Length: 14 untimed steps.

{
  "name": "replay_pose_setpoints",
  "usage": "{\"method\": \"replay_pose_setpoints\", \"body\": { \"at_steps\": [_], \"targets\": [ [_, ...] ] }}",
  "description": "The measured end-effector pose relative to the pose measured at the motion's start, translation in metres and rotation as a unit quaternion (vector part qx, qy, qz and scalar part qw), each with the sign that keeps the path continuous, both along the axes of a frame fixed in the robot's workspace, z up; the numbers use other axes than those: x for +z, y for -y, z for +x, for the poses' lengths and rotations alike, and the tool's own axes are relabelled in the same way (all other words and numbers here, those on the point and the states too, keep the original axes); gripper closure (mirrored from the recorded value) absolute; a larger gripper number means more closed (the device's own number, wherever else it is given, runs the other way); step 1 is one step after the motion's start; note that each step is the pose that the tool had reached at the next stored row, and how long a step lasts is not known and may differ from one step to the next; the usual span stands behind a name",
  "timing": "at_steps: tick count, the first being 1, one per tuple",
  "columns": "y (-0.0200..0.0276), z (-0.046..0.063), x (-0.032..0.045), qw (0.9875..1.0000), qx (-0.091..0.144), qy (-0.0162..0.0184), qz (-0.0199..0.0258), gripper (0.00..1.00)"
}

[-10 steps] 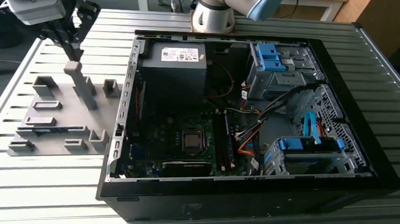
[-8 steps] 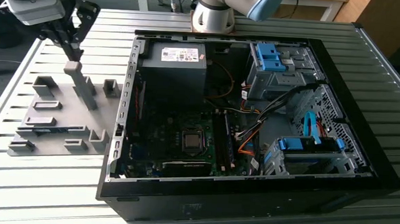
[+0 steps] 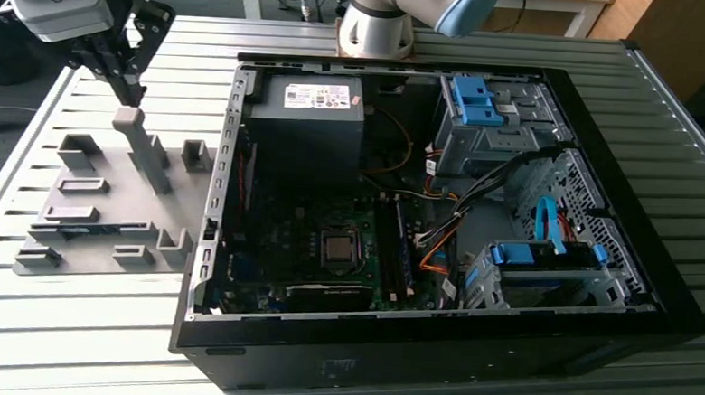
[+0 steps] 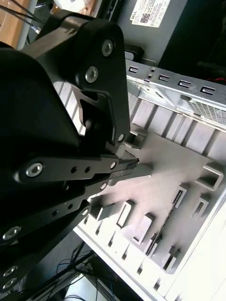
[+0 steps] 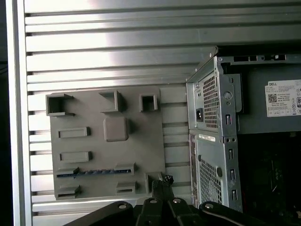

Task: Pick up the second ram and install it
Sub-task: 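Reach for the second ram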

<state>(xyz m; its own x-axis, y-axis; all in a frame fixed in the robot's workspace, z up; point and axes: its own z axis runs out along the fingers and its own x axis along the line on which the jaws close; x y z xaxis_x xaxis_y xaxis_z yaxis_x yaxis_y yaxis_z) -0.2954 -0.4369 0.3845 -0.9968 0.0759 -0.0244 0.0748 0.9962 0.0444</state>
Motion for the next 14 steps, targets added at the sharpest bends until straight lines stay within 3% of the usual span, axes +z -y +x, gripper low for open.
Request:
{"method": "replay_pose_setpoints", "body": {
  "at_steps": [6,7,14],
  "targets": [
    [0.0,-0.003,0.0,1.0,0.0,0.0,0.0,0.89],
    [0.0,-0.011,-0.0001,1.0,0.0,0.0,0.0,0.89],
    [0.0,-0.011,0.0,1.0,0.0,0.0,0.0,0.89]
  ]
}}
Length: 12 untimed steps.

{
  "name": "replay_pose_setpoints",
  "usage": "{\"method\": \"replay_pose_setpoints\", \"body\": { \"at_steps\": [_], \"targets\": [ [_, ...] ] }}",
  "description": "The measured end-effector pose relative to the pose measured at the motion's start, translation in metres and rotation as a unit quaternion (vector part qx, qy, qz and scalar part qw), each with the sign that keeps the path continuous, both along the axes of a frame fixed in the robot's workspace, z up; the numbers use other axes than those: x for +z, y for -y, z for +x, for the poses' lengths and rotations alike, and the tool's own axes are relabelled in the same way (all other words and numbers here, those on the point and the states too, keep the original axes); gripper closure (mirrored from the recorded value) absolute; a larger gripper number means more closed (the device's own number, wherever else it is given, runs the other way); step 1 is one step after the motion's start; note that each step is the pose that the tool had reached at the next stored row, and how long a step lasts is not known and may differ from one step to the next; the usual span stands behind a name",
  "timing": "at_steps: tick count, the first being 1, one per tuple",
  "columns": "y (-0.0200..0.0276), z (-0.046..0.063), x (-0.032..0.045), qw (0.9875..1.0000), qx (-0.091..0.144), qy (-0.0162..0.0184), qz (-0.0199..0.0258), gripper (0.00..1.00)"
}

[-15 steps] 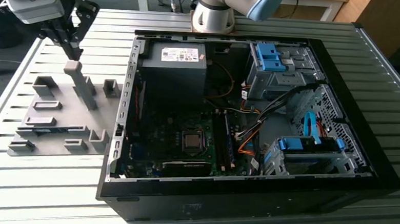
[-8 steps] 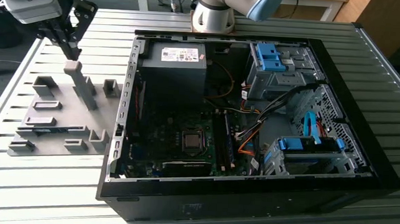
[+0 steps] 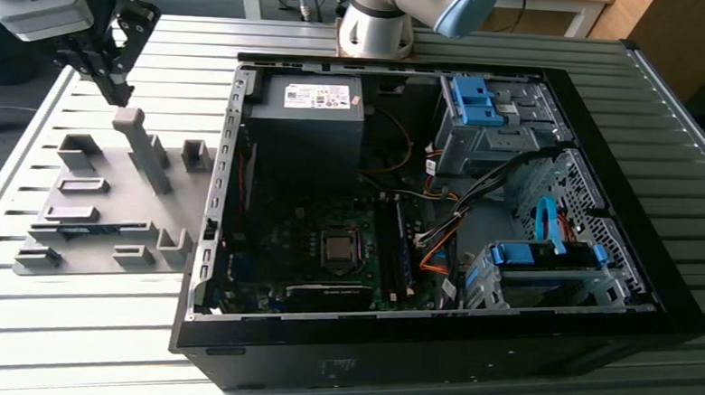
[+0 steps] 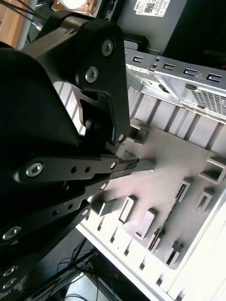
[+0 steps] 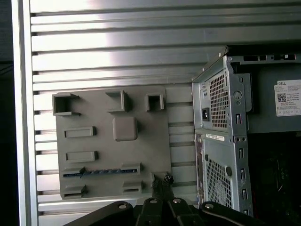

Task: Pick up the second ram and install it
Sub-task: 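Reach for the second ram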

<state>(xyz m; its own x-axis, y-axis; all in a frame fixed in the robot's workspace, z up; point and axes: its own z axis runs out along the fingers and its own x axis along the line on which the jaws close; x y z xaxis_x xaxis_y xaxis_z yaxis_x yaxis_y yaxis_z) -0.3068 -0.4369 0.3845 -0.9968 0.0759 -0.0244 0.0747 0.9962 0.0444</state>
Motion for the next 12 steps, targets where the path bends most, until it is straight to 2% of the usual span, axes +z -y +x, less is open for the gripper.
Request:
{"method": "replay_pose_setpoints", "body": {
  "at_steps": [12],
  "targets": [
    [0.0,-0.0096,0.0,1.0,0.0,0.0,0.0,0.89]
  ]
}}
